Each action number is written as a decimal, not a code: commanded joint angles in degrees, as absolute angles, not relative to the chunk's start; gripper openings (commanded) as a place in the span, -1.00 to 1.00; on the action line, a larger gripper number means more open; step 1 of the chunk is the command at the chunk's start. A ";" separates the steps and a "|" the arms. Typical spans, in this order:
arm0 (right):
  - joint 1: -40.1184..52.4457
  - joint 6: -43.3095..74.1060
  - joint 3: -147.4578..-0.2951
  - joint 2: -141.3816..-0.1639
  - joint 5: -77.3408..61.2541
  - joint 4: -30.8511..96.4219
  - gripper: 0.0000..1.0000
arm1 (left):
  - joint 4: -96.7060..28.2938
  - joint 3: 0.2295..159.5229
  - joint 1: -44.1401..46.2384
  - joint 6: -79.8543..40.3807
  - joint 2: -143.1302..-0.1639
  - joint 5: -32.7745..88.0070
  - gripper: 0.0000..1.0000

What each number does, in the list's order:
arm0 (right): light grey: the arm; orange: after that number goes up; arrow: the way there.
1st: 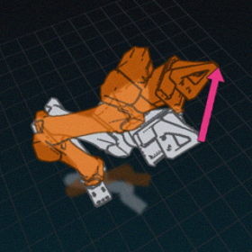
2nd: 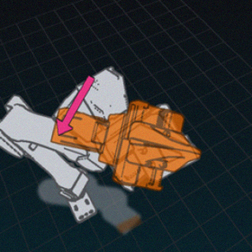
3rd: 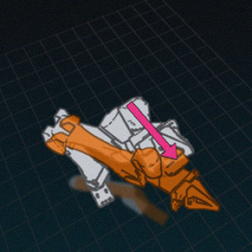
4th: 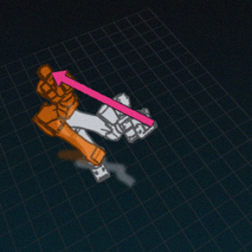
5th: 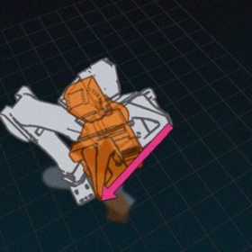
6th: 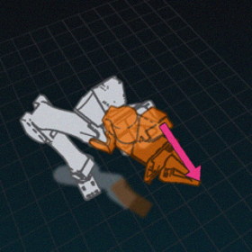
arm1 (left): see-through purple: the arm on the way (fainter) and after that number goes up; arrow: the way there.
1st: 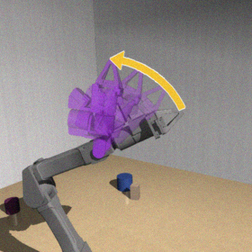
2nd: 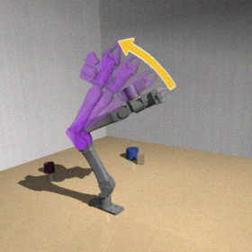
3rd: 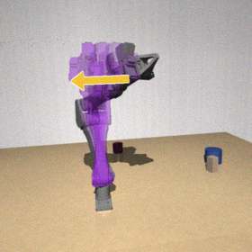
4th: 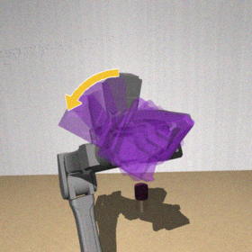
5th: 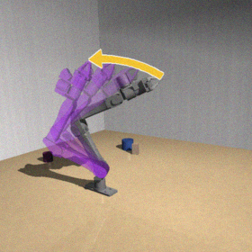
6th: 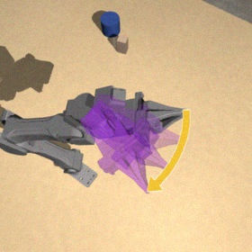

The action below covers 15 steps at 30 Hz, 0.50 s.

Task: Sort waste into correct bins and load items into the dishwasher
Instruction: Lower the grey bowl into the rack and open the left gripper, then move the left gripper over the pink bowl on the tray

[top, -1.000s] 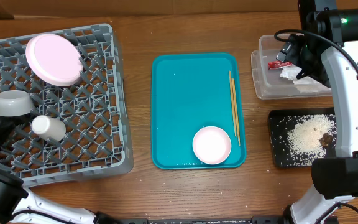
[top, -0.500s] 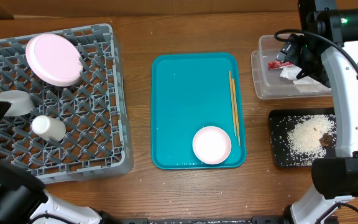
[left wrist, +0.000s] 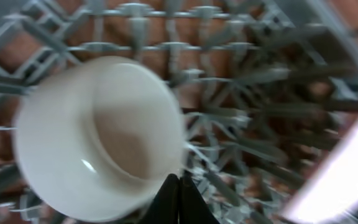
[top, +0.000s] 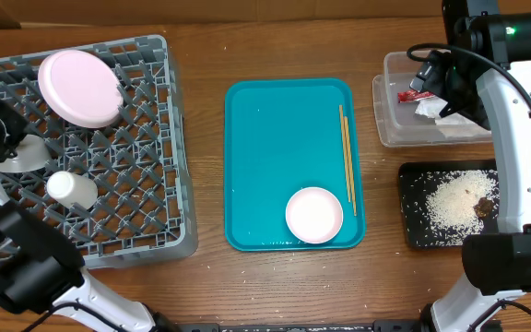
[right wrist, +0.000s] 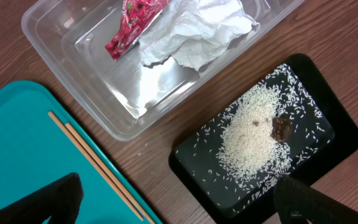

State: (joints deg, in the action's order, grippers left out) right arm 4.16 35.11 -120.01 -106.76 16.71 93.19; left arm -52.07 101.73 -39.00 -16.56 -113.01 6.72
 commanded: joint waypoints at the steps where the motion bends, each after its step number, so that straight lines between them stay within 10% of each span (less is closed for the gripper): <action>1: 4.10 34.65 -121.14 -105.45 16.84 93.12 1.00 | -51.90 102.50 -39.16 -18.02 -116.44 -0.64 -0.92; 15: 4.10 34.65 -121.14 -105.45 16.84 93.12 1.00 | -57.04 102.54 -41.85 -25.41 -117.21 -3.73 -0.92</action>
